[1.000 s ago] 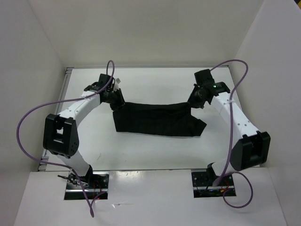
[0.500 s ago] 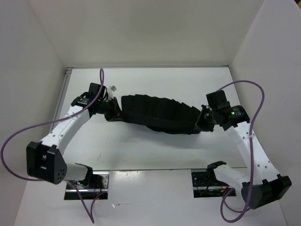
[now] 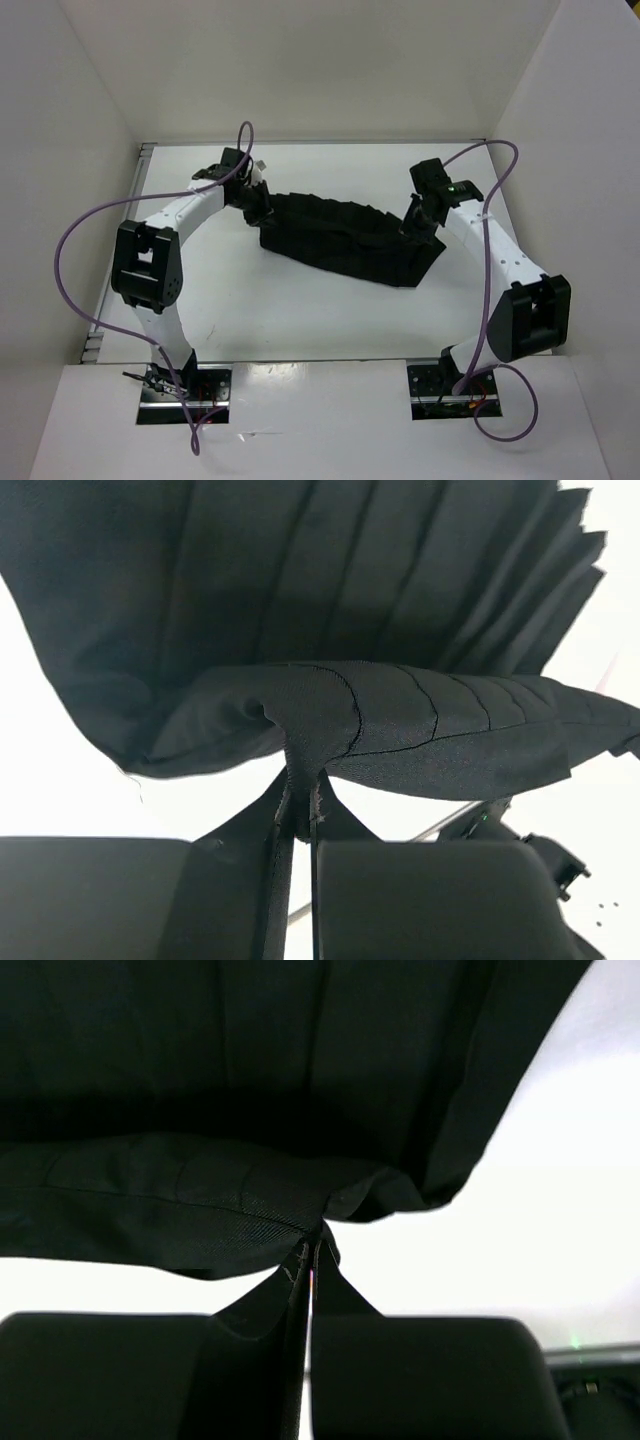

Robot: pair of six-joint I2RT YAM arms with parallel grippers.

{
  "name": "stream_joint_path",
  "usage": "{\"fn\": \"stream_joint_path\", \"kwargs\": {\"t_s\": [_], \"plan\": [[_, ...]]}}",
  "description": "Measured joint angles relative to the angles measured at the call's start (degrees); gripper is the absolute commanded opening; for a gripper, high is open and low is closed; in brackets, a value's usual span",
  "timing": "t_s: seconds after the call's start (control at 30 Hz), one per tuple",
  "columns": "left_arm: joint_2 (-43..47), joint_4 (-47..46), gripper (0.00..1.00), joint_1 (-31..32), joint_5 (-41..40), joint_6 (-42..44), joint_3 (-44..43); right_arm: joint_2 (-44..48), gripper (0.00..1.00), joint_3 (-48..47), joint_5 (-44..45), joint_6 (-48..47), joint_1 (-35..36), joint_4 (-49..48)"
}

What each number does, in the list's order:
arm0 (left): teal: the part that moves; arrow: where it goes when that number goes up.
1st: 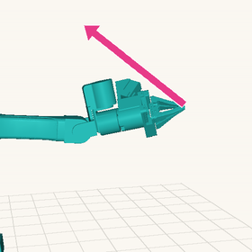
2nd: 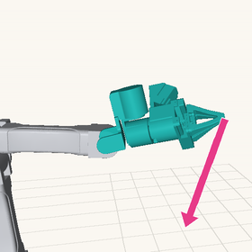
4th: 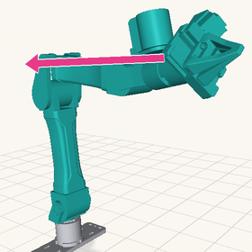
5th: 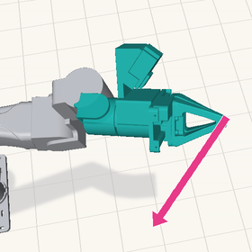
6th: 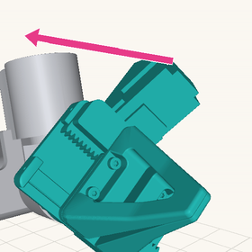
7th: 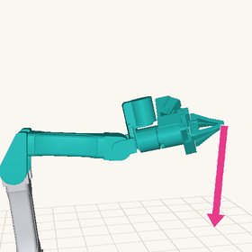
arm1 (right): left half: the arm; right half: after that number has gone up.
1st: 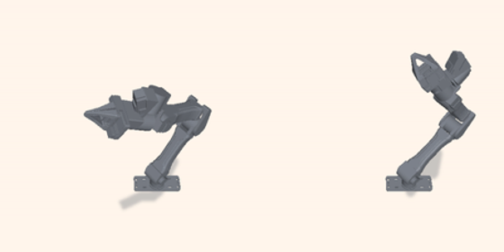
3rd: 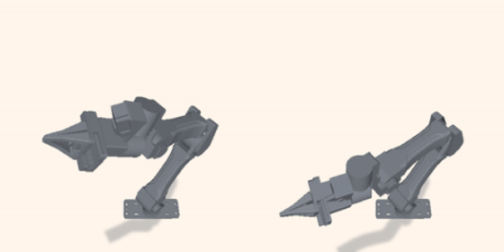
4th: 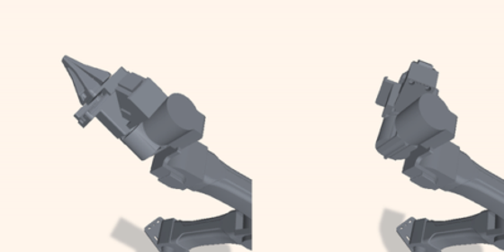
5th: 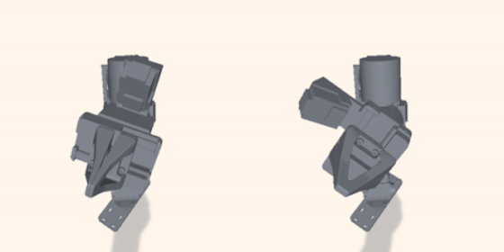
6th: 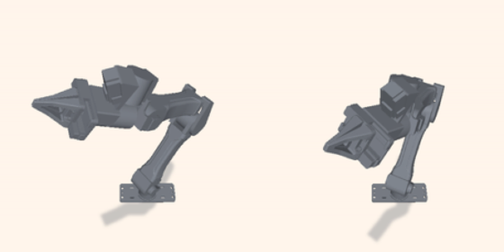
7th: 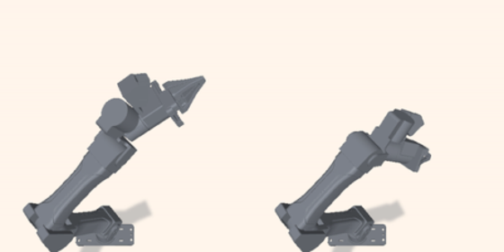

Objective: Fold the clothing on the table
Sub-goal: Fold the skirt

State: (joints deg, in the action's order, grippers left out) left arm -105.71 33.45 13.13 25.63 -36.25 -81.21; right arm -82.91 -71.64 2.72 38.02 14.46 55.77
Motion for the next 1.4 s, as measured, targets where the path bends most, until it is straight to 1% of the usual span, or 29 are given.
{"fn": "stream_joint_path", "kwargs": {"t_s": [0.03,0.07,0.2,0.3,0.33,0.37,0.4,0.43,0.47,0.53,0.57,0.6,0.63,0.7,0.73,0.8,0.93,0.97,1.0,1.03,1.07,1.1,1.2,1.3,1.4], "plan": [[-0.3,-0.1,0.05,0.0,-0.1,0.0,-1.4,-0.3,0.0,-1.0,0.6,-0.1,-0.1,-0.6],[-0.5,-0.2,0.15,0.0,-0.3,0.0,-2.5,-0.5,0.0,-1.6,1.2,-0.2,-0.2,-0.9],[-2.9,-0.6,0.25,0.0,-0.1,0.2,-8.0,-2.0,0.0,-3.8,2.9,-0.5,-1.2,-1.6],[-7.3,-1.7,0.34,-0.1,0.2,0.0,-11.6,-5.9,0.0,-4.1,4.0,-0.6,-2.1,-3.1],[-9.0,-1.6,0.35,-0.2,0.2,-0.1,-12.7,-7.5,0.02,-4.1,4.3,-0.7,-2.5,-3.8],[-10.6,-1.7,0.37,-0.3,0.2,-0.2,-13.7,-9.4,0.06,-4.1,4.8,-0.7,-3.0,-4.7],[-12.3,-1.9,0.44,-0.4,0.2,-0.3,-14.9,-10.8,0.09,-4.2,5.4,-0.6,-3.4,-5.4],[-14.2,-2.5,0.47,-0.6,0.3,-0.8,-16.1,-12.5,0.12,-4.2,6.0,-0.5,-4.1,-6.4],[-15.7,-3.2,0.47,-0.8,0.3,-1.5,-17.1,-13.8,0.25,-4.2,6.6,-0.5,-4.8,-7.4],[-18.9,-5.1,0.47,-1.5,0.3,-3.5,-19.6,-16.2,0.31,-4.7,7.7,0.0,-6.7,-9.8],[-20.3,-6.1,0.47,-1.8,0.2,-4.7,-20.9,-16.7,0.41,-4.9,8.3,0.1,-7.6,-11.0],[-21.7,-6.6,0.47,-2.1,0.2,-5.5,-22.7,-16.9,0.44,-5.0,8.9,0.4,-8.5,-12.7],[-23.1,-7.0,0.47,-2.3,0.0,-6.3,-24.9,-16.9,0.45,-5.3,9.4,0.5,-9.2,-14.6],[-24.5,-8.1,0.47,-2.8,-0.9,-7.6,-28.3,-15.5,0.52,-5.5,10.4,0.6,-10.4,-18.6],[-24.6,-8.0,0.48,-3.0,-1.6,-7.8,-29.6,-14.1,0.54,-5.5,10.5,0.4,-10.7,-20.5],[-24.3,-8.2,0.49,-3.4,-3.3,-7.9,-32.2,-10.6,0.54,-5.7,10.1,-0.5,-10.7,-23.0],[-20.9,-9.0,0.51,-3.8,-5.8,-7.7,-31.7,-4.7,0.53,-9.2,9.5,-3.5,-9.7,-22.7],[-19.7,-9.1,0.49,-3.9,-6.1,-7.6,-30.9,-4.0,0.53,-9.6,9.3,-4.1,-9.2,-22.6],[-18.6,-9.4,0.41,-3.8,-6.3,-7.5,-29.7,-3.4,0.53,-9.7,9.0,-4.9,-8.5,-22.6],[-17.1,-9.5,0.28,-3.7,-6.3,-7.3,-28.2,-3.2,0.52,-9.3,8.6,-5.6,-7.8,-22.2],[-15.9,-9.4,0.05,-3.5,-6.2,-6.9,-26.8,-3.1,0.52,-8.5,8.0,-6.3,-7.0,-22.1],[-14.8,-9.6,0.0,-3.2,-6.1,-6.1,-25.5,-3.3,0.47,-7.4,7.0,-7.0,-6.2,-21.9],[-12.8,-9.9,0.0,-1.4,-5.8,-4.0,-22.0,-6.3,0.35,-5.4,4.3,-8.5,-4.8,-20.1],[-13.4,-10.0,0.0,0.6,-5.8,-2.8,-19.7,-12.1,0.26,-5.7,2.1,-9.2,-4.1,-19.7],[-16.6,-9.9,0.0,2.2,-5.9,-2.5,-19.4,-19.7,0.23,-7.4,0.6,-9.5,-3.7,-19.0]]}}
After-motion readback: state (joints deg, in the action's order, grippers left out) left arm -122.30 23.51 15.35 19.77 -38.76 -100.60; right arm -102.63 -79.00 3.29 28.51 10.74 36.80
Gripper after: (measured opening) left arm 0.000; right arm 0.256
